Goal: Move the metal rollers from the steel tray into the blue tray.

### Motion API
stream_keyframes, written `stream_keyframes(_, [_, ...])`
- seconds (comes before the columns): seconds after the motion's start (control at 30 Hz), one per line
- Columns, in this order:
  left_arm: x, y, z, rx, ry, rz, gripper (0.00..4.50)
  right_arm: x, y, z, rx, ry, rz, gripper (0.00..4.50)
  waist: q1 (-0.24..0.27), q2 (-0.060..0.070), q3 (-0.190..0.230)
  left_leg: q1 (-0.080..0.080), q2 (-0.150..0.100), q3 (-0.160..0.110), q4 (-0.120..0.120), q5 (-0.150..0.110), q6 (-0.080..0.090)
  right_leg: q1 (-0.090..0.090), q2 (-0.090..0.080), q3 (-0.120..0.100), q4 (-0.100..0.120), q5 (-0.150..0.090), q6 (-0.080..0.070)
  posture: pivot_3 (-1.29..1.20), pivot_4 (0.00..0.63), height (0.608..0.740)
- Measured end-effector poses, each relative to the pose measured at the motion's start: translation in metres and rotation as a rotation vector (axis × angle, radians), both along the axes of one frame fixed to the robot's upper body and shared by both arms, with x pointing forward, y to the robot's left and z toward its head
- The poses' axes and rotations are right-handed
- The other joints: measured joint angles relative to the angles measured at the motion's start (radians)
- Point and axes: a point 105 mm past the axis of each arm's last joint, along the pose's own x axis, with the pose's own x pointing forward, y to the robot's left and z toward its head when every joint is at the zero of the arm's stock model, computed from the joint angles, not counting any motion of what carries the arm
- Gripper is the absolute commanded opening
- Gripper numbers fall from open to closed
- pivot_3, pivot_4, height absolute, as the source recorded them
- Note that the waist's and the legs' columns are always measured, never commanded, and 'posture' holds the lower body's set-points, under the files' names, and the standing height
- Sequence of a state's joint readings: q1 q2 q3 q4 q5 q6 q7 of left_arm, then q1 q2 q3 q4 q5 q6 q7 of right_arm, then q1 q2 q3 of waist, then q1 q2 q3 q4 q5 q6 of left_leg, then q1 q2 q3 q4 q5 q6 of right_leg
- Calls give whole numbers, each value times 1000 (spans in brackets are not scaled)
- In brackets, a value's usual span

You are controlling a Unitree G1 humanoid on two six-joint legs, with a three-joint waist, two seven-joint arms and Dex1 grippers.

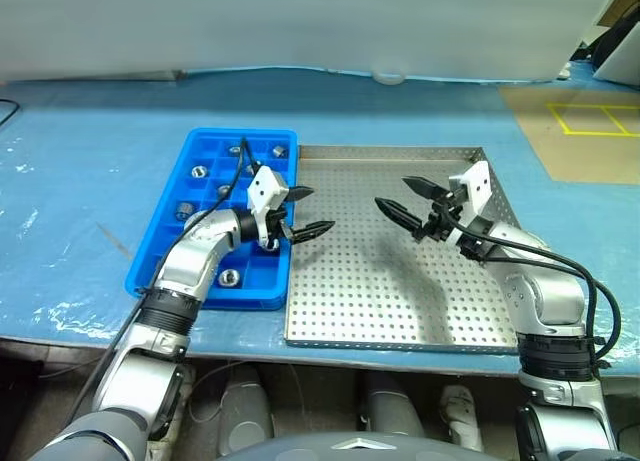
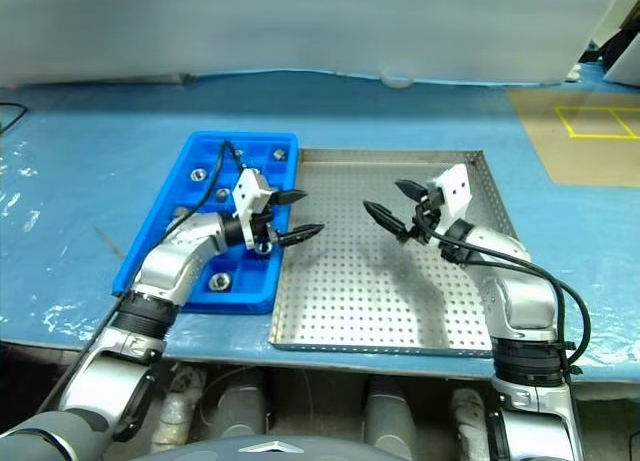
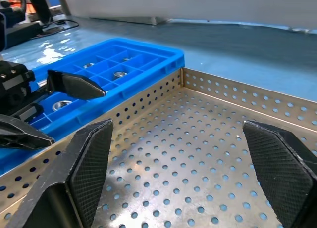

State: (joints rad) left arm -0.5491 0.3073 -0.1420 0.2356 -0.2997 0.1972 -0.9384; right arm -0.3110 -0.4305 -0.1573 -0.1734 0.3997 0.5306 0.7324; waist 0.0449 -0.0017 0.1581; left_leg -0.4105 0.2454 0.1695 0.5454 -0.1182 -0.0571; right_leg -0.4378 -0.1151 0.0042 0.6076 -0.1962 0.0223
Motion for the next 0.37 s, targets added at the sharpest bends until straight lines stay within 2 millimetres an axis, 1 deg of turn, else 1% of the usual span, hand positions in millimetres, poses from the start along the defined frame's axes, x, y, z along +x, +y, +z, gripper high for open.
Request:
stream_keyframes(0.1, [0,-1,-1,-4,0,0,4500,1,-2,0,-3,0,-15,4394,-1,0,0,0,0,0,0,0,0,0,0,0,0,0,0,-178,150,740])
stream_keyframes(0.27, [1,-3,3,-17,-32,10,4500,4,-3,15,-24,-40,-2,4394,0,0,0,0,0,0,0,0,0,0,0,0,0,0,0,-149,150,740])
stream_keyframes(0.37, [2,-2,2,-18,-33,22,4500,5,-5,15,-30,-45,-2,4394,0,0,0,0,0,0,0,0,0,0,0,0,-1,0,0,-147,150,740])
